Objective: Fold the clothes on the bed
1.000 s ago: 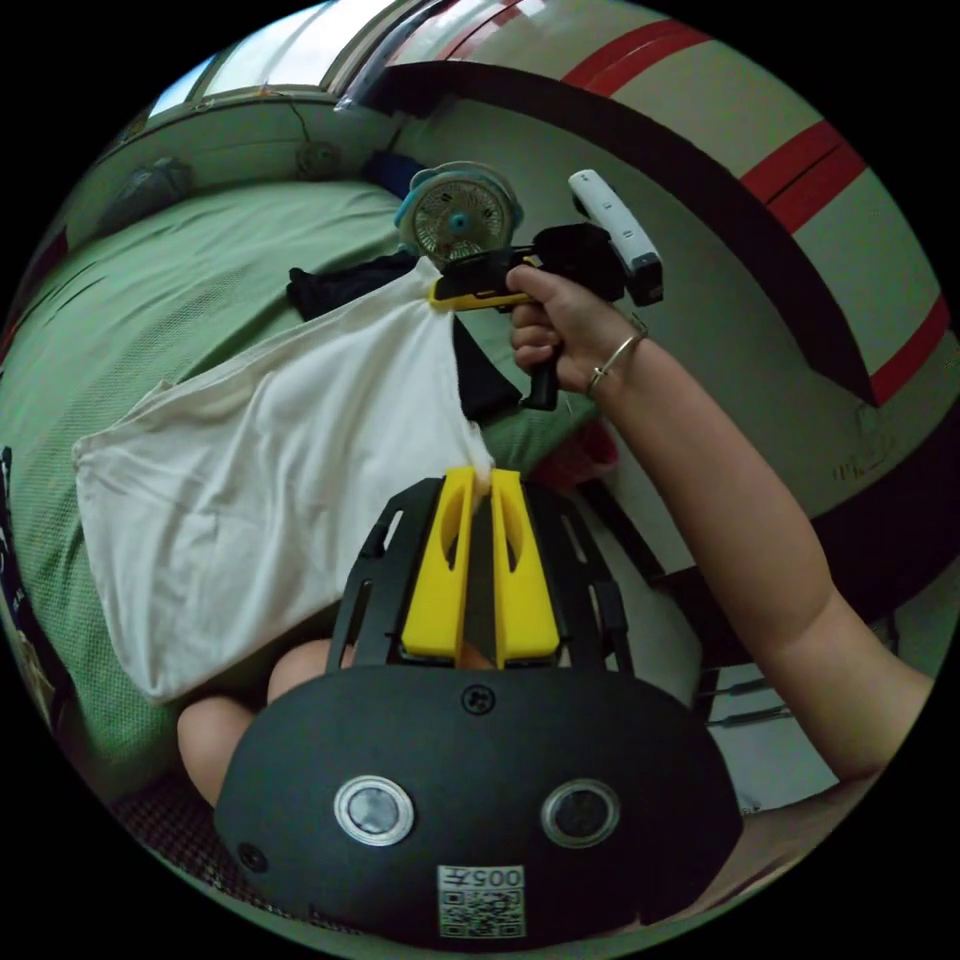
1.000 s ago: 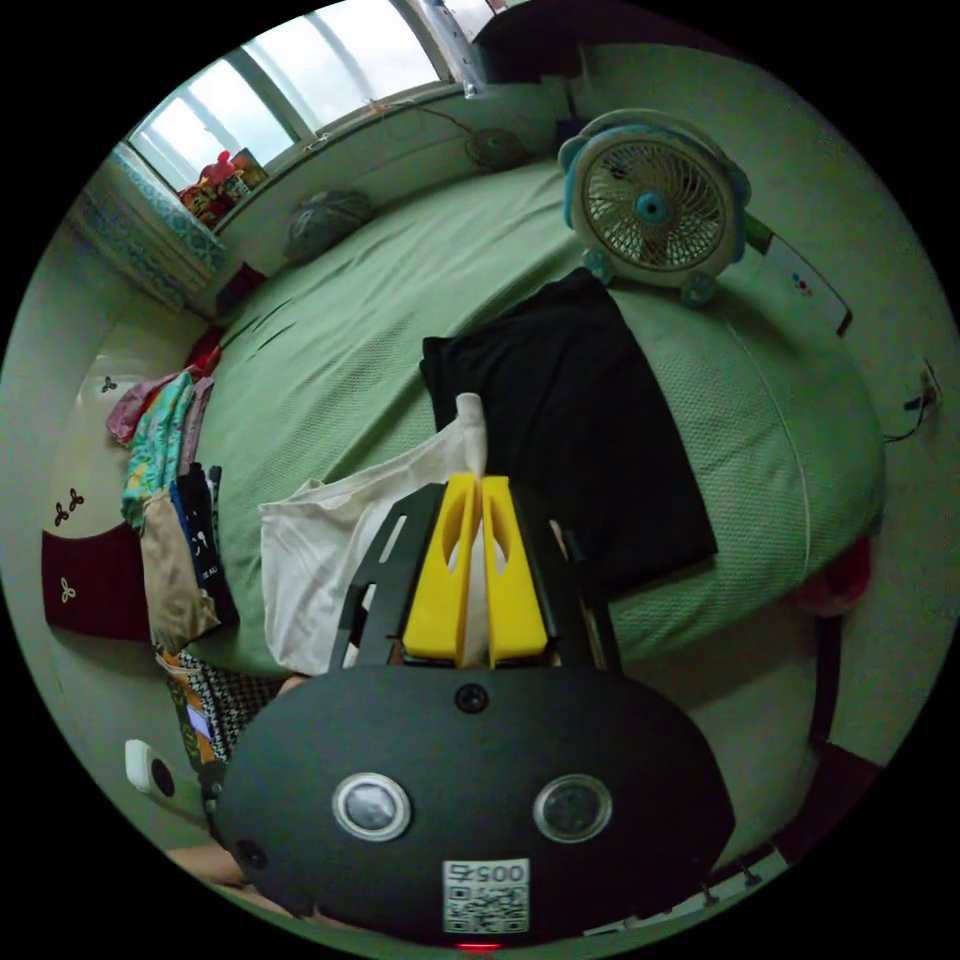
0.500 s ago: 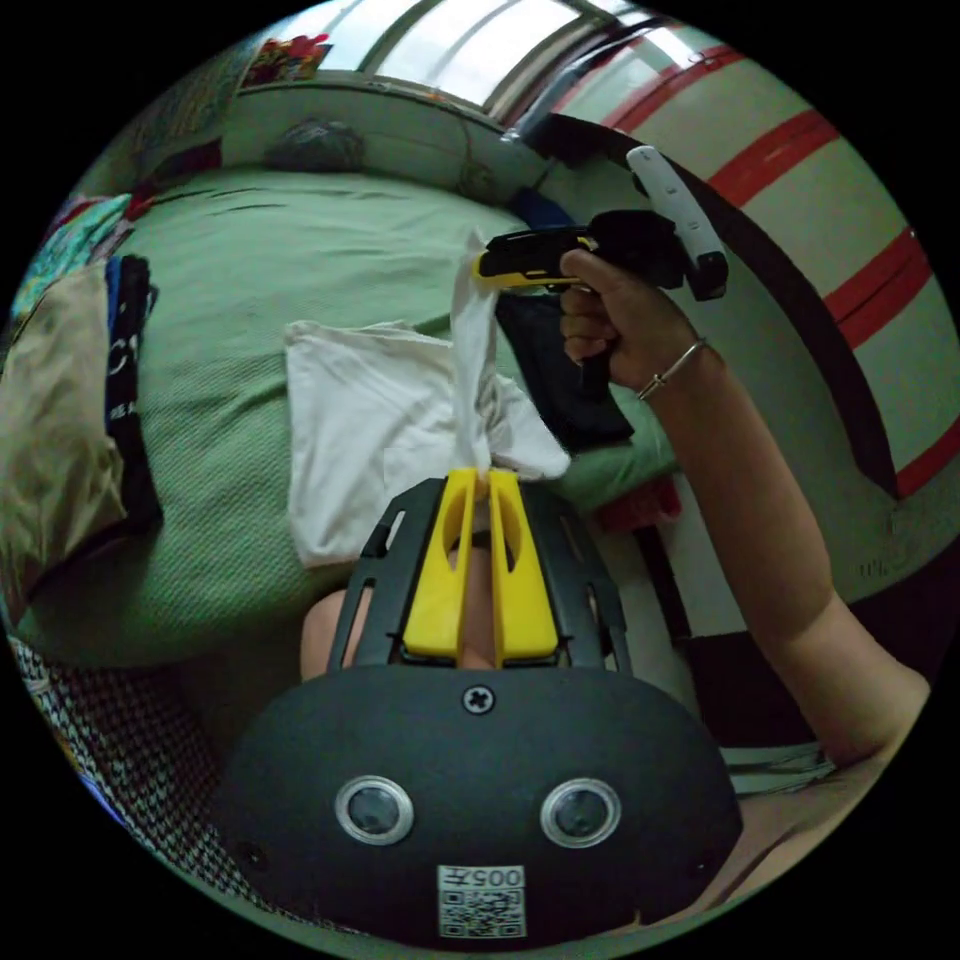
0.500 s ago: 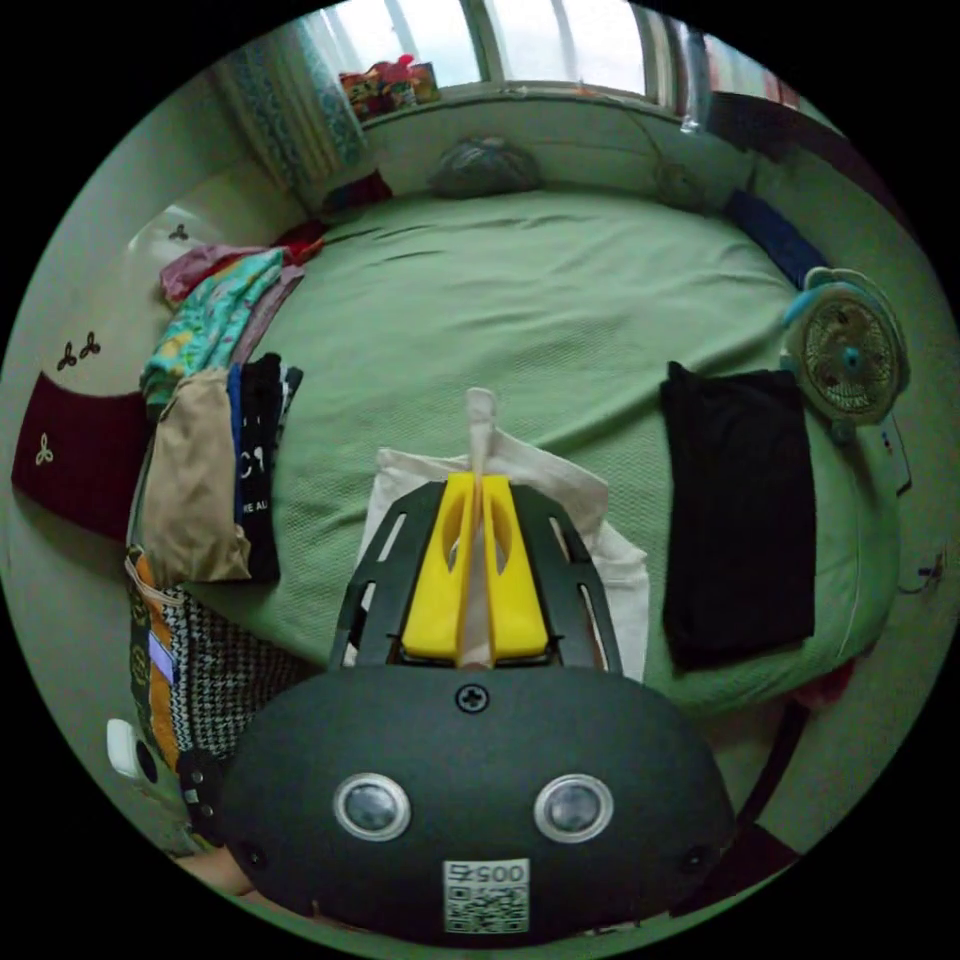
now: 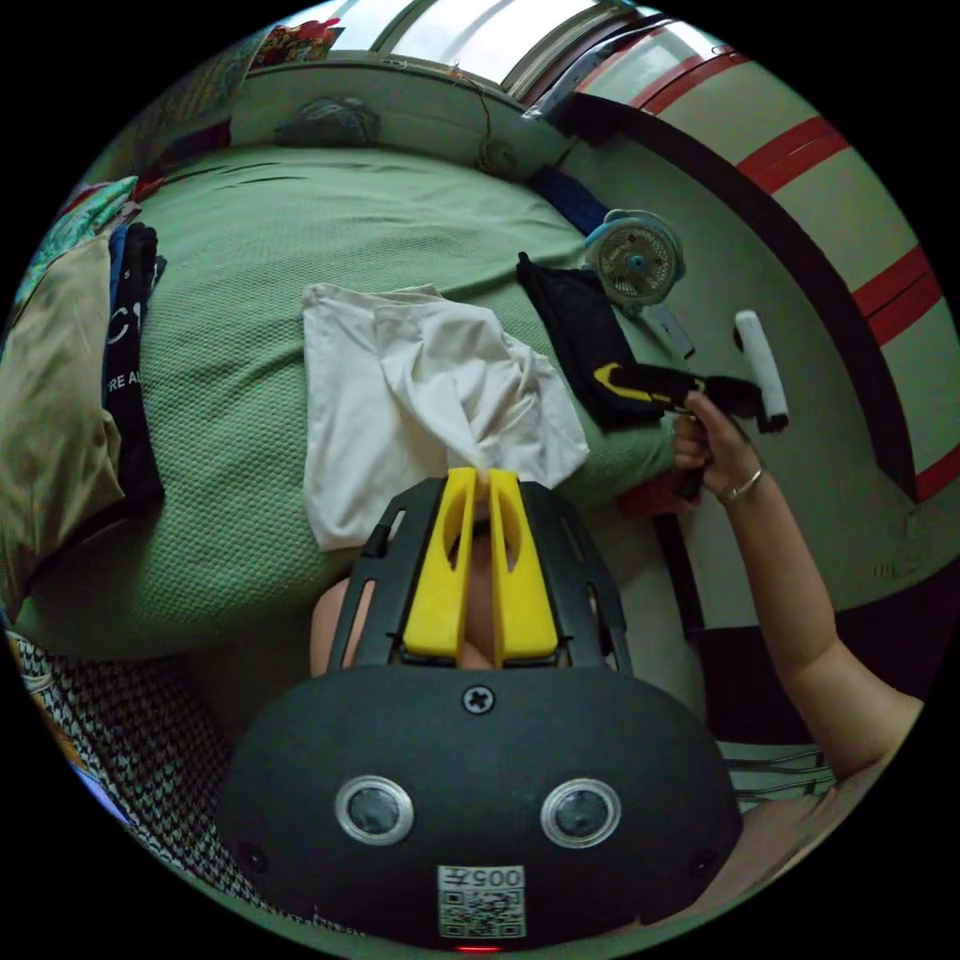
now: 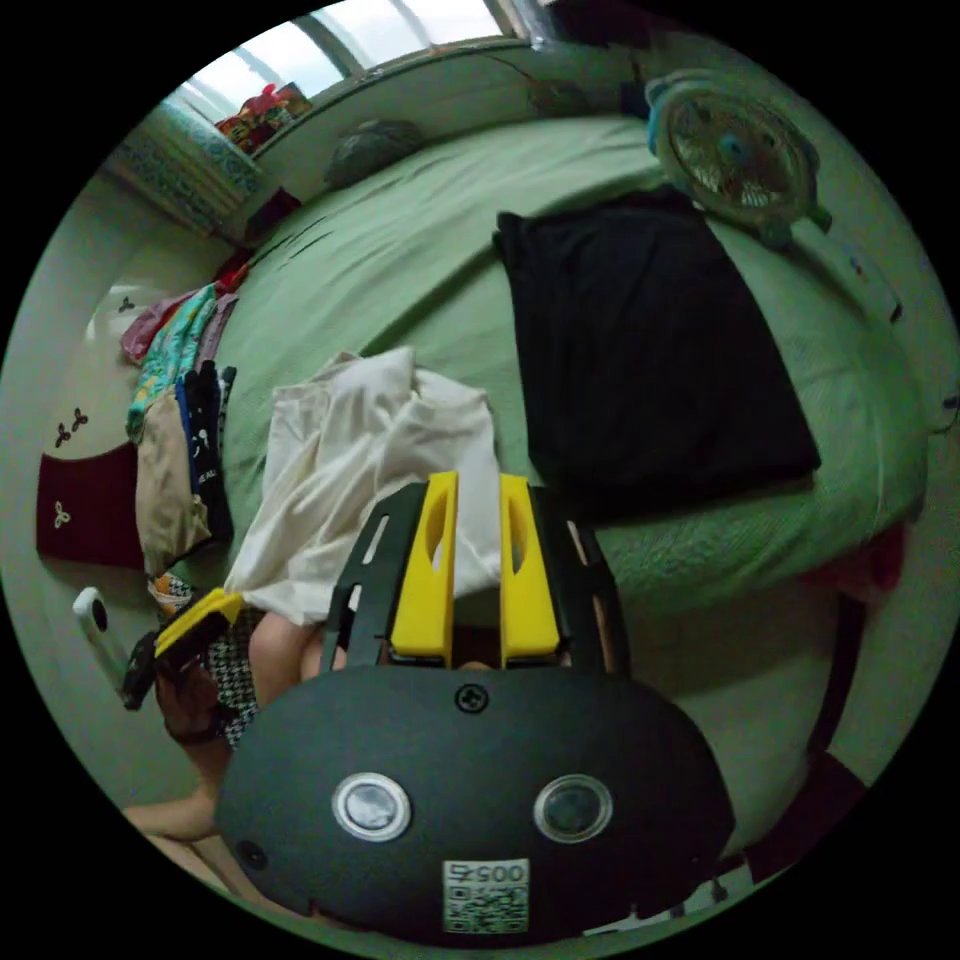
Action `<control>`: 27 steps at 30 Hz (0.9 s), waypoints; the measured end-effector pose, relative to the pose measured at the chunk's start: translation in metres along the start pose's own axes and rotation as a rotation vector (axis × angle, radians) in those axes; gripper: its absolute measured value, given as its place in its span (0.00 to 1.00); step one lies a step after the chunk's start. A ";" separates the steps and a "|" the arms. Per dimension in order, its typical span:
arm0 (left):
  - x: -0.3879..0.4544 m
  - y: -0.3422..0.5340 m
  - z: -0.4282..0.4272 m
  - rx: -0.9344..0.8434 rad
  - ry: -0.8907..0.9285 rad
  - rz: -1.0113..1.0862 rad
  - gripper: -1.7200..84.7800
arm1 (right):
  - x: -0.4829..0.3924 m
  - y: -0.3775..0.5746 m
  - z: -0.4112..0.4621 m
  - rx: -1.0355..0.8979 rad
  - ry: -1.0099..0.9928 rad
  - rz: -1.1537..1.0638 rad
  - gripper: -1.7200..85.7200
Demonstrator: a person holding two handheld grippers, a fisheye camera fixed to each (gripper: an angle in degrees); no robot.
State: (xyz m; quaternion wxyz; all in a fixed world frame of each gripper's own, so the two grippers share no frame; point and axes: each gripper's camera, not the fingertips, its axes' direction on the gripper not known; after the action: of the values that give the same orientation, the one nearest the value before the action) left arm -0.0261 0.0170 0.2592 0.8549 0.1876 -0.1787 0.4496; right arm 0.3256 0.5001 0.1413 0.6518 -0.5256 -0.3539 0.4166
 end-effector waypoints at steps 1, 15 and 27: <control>-0.003 0.002 -0.001 -0.001 -0.003 -0.003 0.05 | 0.006 0.008 0.006 -0.004 -0.046 -0.002 0.10; -0.040 0.019 -0.020 -0.029 -0.060 -0.028 0.05 | -0.037 -0.001 0.072 -0.101 -0.093 -0.101 0.12; -0.066 0.033 -0.034 -0.036 -0.033 -0.026 0.05 | -0.016 0.043 0.046 -0.021 -0.028 -0.103 0.11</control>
State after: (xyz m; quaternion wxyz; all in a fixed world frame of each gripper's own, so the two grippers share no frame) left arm -0.0847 0.0044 0.2037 0.8608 0.1816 -0.1984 0.4320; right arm 0.2705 0.5075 0.1074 0.6618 -0.5077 -0.3940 0.3860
